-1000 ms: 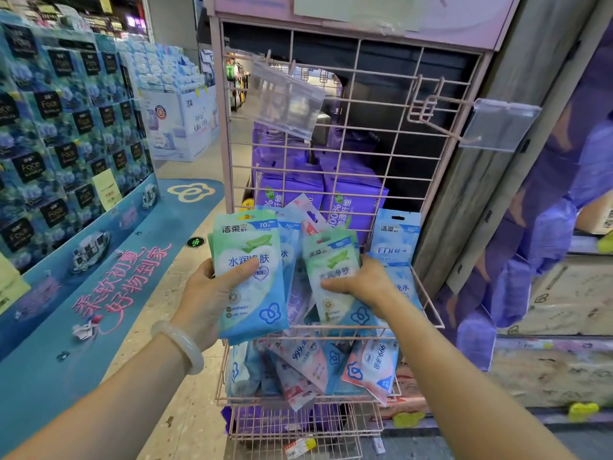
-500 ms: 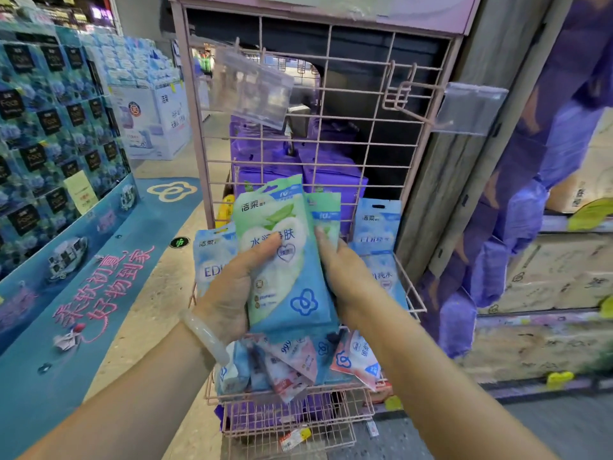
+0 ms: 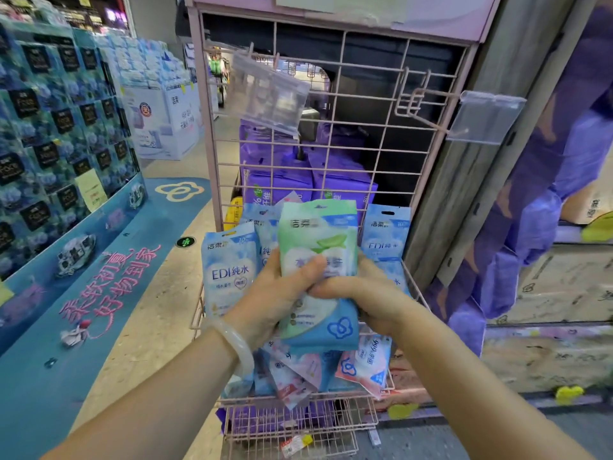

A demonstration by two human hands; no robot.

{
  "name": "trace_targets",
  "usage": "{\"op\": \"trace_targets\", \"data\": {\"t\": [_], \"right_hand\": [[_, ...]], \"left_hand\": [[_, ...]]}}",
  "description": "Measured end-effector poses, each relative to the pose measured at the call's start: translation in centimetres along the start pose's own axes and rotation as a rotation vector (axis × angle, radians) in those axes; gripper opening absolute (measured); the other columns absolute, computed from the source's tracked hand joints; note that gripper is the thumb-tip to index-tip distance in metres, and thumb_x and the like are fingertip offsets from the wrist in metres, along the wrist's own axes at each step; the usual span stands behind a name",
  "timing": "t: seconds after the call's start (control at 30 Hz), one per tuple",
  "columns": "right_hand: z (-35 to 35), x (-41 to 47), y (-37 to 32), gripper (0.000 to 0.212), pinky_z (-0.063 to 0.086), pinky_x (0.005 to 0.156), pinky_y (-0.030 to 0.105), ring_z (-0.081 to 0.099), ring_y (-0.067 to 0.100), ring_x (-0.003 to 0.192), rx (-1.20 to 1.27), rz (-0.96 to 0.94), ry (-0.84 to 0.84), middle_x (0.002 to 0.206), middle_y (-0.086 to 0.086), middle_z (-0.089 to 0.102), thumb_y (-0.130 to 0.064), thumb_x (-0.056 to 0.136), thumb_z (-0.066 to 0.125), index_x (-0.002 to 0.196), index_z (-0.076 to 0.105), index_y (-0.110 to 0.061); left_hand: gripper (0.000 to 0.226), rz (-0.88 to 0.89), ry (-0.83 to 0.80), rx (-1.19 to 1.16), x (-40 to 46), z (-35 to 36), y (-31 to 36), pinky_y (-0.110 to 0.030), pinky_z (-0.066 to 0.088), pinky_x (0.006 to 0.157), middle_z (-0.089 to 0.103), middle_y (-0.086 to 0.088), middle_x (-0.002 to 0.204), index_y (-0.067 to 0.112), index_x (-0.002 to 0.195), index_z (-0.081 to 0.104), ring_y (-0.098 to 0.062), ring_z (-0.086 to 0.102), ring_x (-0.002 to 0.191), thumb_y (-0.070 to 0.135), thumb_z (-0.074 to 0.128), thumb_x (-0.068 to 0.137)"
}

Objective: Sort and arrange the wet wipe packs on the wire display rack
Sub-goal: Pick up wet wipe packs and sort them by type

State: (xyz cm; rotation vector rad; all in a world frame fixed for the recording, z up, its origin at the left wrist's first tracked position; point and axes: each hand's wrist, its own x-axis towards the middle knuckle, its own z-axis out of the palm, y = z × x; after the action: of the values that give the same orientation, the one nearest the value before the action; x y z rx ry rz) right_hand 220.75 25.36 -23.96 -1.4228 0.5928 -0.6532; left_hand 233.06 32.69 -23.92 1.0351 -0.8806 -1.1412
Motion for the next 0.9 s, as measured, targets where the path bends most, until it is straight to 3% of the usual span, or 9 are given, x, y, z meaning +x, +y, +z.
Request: {"op": "trace_targets", "data": {"t": [0.1, 0.2, 0.27, 0.37, 0.47, 0.57, 0.7, 0.8, 0.9], "right_hand": [[-3.2, -0.7, -0.2, 0.045, 0.058, 0.064, 0.031, 0.072, 0.023, 0.074, 0.245, -0.072, 0.085, 0.084, 0.008, 0.075, 0.0, 0.056, 0.064, 0.101, 0.063, -0.007], [-7.5, -1.6, -0.3, 0.032, 0.057, 0.055, 0.029, 0.072, 0.021, 0.065, 0.386, -0.074, 0.23, 0.074, 0.007, 0.076, -0.009, 0.06, 0.058, 0.091, 0.064, -0.009], [-9.5, -2.1, 0.1, 0.031, 0.058, 0.054, 0.031, 0.072, 0.023, 0.064, 0.356, -0.046, 0.284, 0.074, 0.008, 0.076, -0.009, 0.059, 0.058, 0.09, 0.065, -0.01], [-10.1, -1.7, 0.8, 0.032, 0.058, 0.053, 0.032, 0.072, 0.024, 0.062, 0.303, -0.002, 0.254, 0.073, 0.009, 0.076, -0.007, 0.057, 0.061, 0.089, 0.065, -0.008], [-9.2, 0.2, 1.5, 0.041, 0.059, 0.057, 0.036, 0.072, 0.026, 0.064, 0.249, 0.037, 0.184, 0.073, 0.011, 0.075, 0.004, 0.051, 0.065, 0.092, 0.064, -0.005], [-7.4, 2.6, 2.0, 0.042, 0.059, 0.071, 0.042, 0.071, 0.027, 0.072, 0.16, 0.085, 0.084, 0.081, 0.01, 0.075, -0.001, 0.054, 0.065, 0.096, 0.064, -0.006], [-6.0, 5.1, 3.4, 0.036, 0.06, 0.064, 0.035, 0.072, 0.023, 0.067, 0.137, 0.188, 0.038, 0.075, 0.007, 0.075, -0.001, 0.055, 0.066, 0.09, 0.065, -0.008], [-6.0, 5.9, 4.1, 0.035, 0.059, 0.072, 0.036, 0.071, 0.023, 0.07, 0.133, 0.286, -0.02, 0.078, 0.008, 0.075, -0.005, 0.057, 0.066, 0.092, 0.066, -0.008], [-5.7, 6.6, 4.2, 0.03, 0.059, 0.07, 0.034, 0.071, 0.023, 0.072, 0.125, 0.355, -0.091, 0.08, 0.01, 0.075, -0.008, 0.059, 0.065, 0.089, 0.069, -0.009]], "left_hand": [[0.041, 0.083, -0.03, 0.285, 0.8, 0.8, 1.2, -0.009, 0.047, 0.073, 0.056, 0.007, 0.122, 0.025, 0.12, 0.052, 0.005, 0.06, 0.087, 0.038, 0.056, 0.082], [0.069, 0.2, 0.469, 0.584, 2.5, -3.0, 2.0, -0.02, 0.036, 0.095, 0.045, 0.014, 0.124, 0.017, 0.136, 0.04, -0.009, 0.043, 0.12, 0.037, 0.069, 0.078], [0.081, 0.114, 0.708, 0.637, 3.3, -6.7, 1.8, -0.031, 0.036, 0.103, 0.048, 0.001, 0.133, 0.004, 0.136, 0.036, -0.024, 0.042, 0.128, 0.035, 0.076, 0.072], [0.073, -0.163, 0.54, 0.52, 3.8, -9.9, 0.5, -0.048, 0.045, 0.101, 0.06, -0.016, 0.126, 0.001, 0.121, 0.055, -0.028, 0.057, 0.115, 0.035, 0.083, 0.063], [0.042, -0.099, 0.436, 0.593, 4.5, -9.4, -0.7, -0.041, 0.048, 0.094, 0.065, -0.007, 0.112, 0.013, 0.095, 0.062, -0.022, 0.061, 0.101, 0.031, 0.084, 0.063], [0.065, 0.059, 0.42, 0.816, 5.5, -8.9, -0.3, -0.043, 0.042, 0.098, 0.049, -0.004, 0.109, 0.014, 0.101, 0.053, -0.025, 0.049, 0.11, 0.043, 0.085, 0.053], [0.095, 0.088, 0.303, 0.865, 6.1, -8.6, -0.7, -0.034, 0.034, 0.107, 0.041, -0.004, 0.13, 0.015, 0.116, 0.05, -0.012, 0.036, 0.126, 0.06, 0.076, 0.037], [0.099, 0.067, 0.405, 0.848, 6.5, -9.5, -0.8, -0.042, 0.041, 0.103, 0.05, -0.006, 0.123, 0.017, 0.115, 0.044, -0.022, 0.048, 0.119, 0.057, 0.08, 0.031], [0.103, -0.041, 0.341, 1.041, 6.8, -11.0, 0.3, -0.036, 0.044, 0.096, 0.062, -0.003, 0.112, 0.024, 0.115, 0.056, -0.022, 0.051, 0.108, 0.076, 0.066, 0.026]]}}
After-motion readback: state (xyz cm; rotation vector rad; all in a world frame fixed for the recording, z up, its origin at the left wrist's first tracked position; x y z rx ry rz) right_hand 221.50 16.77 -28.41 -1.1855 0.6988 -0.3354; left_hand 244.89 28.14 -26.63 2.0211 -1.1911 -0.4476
